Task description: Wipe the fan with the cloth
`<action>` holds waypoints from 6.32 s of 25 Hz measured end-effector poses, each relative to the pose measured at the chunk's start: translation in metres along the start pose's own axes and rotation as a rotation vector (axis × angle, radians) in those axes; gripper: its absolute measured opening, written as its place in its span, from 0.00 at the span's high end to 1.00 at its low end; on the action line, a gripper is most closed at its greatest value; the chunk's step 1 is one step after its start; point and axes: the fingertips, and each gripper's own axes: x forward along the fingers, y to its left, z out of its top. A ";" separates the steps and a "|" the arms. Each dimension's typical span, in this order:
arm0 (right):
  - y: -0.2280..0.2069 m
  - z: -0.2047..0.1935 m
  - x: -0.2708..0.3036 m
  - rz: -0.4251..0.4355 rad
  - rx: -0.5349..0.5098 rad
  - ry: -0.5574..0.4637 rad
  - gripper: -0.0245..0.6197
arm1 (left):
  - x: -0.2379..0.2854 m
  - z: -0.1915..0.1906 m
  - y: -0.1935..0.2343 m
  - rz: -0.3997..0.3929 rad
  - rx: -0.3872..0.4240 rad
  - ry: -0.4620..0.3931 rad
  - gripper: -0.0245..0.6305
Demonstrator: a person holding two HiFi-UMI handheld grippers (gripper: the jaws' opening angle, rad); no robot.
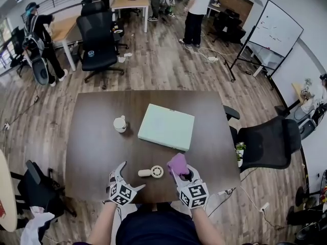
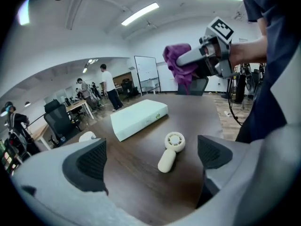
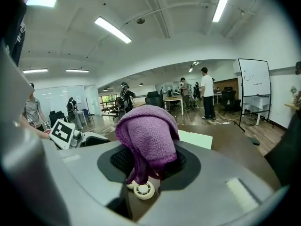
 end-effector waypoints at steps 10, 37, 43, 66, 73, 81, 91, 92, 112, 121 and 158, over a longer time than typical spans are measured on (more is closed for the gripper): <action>0.011 -0.027 0.010 0.057 -0.006 0.066 0.75 | 0.050 -0.026 -0.029 -0.192 0.086 0.127 0.06; 0.001 -0.067 0.009 0.022 0.017 0.153 0.75 | 0.117 -0.103 -0.046 -0.349 0.122 0.268 0.30; 0.002 -0.069 0.010 0.022 0.019 0.167 0.75 | 0.120 -0.112 -0.045 -0.361 0.110 0.295 0.41; 0.000 -0.090 0.020 0.033 0.091 0.224 0.75 | 0.125 -0.108 -0.044 -0.398 0.087 0.265 0.63; 0.000 -0.100 0.025 0.038 0.078 0.248 0.75 | 0.126 -0.109 -0.046 -0.394 0.080 0.246 0.64; 0.004 -0.155 0.061 0.060 -0.074 0.440 0.75 | 0.126 -0.107 -0.046 -0.397 0.072 0.258 0.64; 0.006 -0.206 0.110 0.076 -0.100 0.619 0.75 | 0.126 -0.108 -0.044 -0.393 0.067 0.266 0.64; 0.007 -0.209 0.111 0.076 -0.099 0.632 0.75 | 0.126 -0.109 -0.044 -0.393 0.068 0.267 0.64; 0.054 -0.212 0.134 0.187 -0.132 0.690 0.75 | 0.125 -0.110 -0.044 -0.395 0.068 0.275 0.64; 0.073 -0.215 0.139 0.274 -0.132 0.713 0.74 | 0.124 -0.109 -0.045 -0.393 0.070 0.281 0.64; 0.084 -0.188 0.147 0.397 -0.440 0.648 0.59 | 0.123 -0.108 -0.044 -0.403 0.070 0.281 0.64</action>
